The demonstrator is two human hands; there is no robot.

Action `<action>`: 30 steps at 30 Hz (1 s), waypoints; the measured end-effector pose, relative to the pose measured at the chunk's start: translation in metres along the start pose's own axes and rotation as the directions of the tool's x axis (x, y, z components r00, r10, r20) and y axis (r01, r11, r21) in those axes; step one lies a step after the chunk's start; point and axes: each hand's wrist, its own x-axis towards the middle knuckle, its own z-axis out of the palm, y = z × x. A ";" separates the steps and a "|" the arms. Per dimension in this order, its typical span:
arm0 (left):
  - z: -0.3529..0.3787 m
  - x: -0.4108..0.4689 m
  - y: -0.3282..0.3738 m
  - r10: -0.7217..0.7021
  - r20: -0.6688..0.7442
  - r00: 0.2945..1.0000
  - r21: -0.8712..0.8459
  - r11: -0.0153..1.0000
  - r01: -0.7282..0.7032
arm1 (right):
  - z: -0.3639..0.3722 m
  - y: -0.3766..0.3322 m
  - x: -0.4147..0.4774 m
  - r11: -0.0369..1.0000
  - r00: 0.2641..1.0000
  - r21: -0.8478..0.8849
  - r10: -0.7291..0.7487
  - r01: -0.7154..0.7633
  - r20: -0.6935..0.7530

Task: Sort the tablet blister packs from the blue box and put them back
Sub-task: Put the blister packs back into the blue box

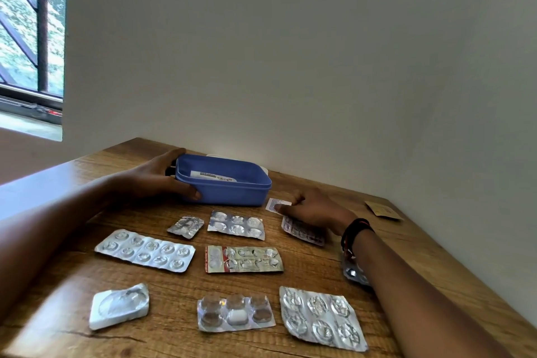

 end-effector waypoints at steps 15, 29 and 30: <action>-0.001 -0.001 0.000 0.008 0.025 1.000 -0.017 1.000 -0.008 | -0.006 0.007 0.001 1.000 0.992 -0.017 -0.007 0.005 -0.129; 0.001 -0.005 0.005 0.006 0.021 1.000 -0.011 1.000 -0.005 | -0.015 0.005 -0.002 0.996 0.992 -0.091 -0.005 -0.007 -0.129; 0.002 -0.005 0.006 0.004 0.022 1.000 -0.004 1.000 -0.004 | -0.017 0.007 -0.002 0.994 0.994 -0.102 0.024 -0.034 -0.106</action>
